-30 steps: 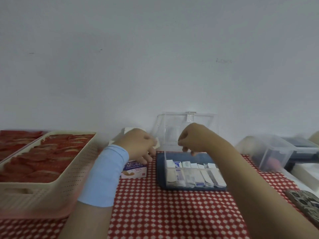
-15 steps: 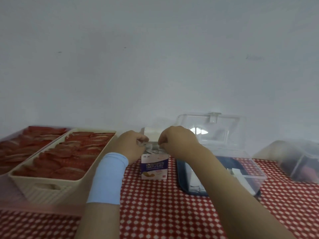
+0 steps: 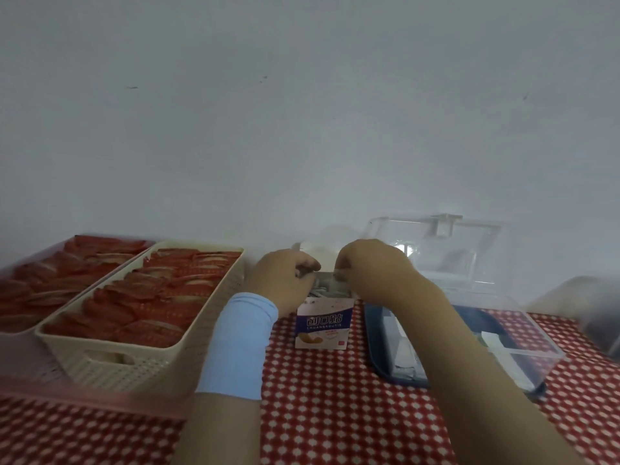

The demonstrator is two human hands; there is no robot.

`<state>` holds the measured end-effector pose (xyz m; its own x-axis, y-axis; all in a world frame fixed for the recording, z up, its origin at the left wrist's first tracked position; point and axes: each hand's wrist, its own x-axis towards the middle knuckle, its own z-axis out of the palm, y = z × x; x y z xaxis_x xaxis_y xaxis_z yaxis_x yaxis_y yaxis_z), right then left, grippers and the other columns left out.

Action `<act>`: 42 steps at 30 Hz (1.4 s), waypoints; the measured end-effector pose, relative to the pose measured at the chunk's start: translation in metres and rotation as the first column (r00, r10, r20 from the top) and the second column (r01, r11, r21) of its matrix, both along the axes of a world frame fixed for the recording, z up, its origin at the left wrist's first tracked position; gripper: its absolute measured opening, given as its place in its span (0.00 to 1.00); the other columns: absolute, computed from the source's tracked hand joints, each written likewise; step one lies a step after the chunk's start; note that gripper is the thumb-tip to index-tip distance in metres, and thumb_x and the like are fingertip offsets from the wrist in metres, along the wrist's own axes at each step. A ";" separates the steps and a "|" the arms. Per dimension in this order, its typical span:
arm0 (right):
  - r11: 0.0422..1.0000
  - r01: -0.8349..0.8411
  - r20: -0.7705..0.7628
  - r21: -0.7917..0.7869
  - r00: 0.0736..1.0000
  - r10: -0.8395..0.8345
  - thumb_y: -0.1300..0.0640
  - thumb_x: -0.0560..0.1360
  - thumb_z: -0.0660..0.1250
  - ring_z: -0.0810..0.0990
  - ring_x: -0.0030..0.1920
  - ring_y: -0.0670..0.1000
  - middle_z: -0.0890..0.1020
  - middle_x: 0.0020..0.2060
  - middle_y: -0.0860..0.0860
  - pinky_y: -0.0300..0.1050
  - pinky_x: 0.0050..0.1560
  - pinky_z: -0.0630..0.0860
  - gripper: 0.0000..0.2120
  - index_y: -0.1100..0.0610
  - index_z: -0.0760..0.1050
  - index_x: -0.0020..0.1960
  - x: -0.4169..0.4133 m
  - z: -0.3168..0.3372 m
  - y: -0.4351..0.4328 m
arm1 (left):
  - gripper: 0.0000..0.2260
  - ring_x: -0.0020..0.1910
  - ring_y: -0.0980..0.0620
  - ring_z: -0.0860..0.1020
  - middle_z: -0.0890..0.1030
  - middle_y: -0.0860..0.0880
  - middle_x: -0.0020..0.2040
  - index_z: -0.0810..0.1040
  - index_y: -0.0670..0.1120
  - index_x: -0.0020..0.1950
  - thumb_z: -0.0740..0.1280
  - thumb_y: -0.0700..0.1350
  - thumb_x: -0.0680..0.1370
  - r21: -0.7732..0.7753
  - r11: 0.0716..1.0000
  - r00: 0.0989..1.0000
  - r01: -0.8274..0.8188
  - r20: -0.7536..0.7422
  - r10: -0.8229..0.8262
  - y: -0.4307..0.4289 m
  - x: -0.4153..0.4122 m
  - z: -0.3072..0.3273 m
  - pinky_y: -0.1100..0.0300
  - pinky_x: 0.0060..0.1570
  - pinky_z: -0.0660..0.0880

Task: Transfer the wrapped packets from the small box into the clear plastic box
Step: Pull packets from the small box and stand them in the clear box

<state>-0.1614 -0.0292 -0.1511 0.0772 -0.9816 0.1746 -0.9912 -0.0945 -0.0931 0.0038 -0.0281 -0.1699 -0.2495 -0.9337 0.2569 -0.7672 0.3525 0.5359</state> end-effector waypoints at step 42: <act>0.992 -0.096 0.232 0.086 0.970 0.074 0.55 0.73 0.75 0.83 0.48 0.45 0.86 0.47 0.42 0.49 0.55 0.82 0.08 0.44 0.85 0.50 -0.009 -0.008 0.006 | 0.08 0.47 0.45 0.86 0.86 0.41 0.45 0.81 0.37 0.48 0.72 0.42 0.77 0.201 0.959 0.598 0.200 -0.801 0.043 -0.007 0.008 -0.006 0.43 0.54 0.81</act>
<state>-0.1703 -0.0232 -0.1594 0.1299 -0.9862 0.1026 -0.9314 -0.1568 -0.3286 0.0116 -0.0346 -0.1761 -0.1364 -0.9782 0.1569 0.0282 0.1545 0.9876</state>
